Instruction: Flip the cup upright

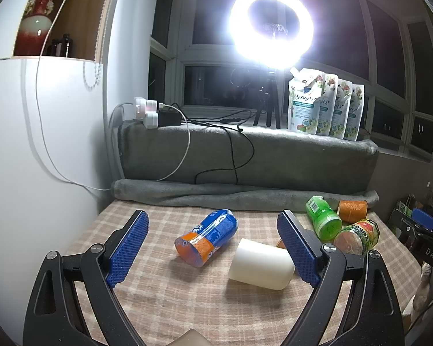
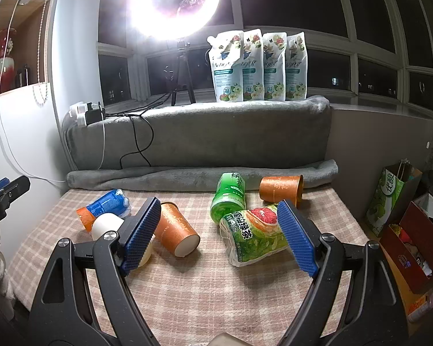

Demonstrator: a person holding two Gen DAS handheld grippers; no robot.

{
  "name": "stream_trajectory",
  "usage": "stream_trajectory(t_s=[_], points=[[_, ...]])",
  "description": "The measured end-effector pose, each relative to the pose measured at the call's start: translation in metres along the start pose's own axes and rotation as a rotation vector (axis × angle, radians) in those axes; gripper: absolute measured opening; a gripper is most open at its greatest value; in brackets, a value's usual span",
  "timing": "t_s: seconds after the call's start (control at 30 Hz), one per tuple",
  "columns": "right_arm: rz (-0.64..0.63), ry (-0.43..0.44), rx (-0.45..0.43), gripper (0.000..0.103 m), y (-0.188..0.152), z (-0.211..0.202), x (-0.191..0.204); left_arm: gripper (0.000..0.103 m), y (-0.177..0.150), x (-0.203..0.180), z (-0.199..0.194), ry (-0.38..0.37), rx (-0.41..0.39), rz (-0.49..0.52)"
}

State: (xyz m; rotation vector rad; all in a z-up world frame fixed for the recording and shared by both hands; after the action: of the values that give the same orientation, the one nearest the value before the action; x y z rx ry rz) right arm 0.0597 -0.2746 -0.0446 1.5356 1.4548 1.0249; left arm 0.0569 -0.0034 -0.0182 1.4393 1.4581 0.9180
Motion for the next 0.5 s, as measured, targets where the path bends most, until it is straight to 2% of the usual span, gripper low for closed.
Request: stream_trajectory(t_s=[0.5], points=[[0.003, 0.0, 0.002, 0.085, -0.0011, 0.0029, -0.0004, 0.091, -0.0012, -0.0017, 0.0044, -0.002, 0.004, 0.003]])
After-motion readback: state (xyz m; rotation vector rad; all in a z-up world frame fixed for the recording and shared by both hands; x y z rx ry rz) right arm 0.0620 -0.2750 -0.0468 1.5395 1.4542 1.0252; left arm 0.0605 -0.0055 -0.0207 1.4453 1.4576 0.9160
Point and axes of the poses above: each gripper's, at about its wrist camera, not at the fingertips, and z roughly the way its jaws point, x to its left, y to its top, the point moved 6 cm from there along z, roughly the way its jaws point, and after that the axes turned 4 degrees about -y, right-handed, at the moved point
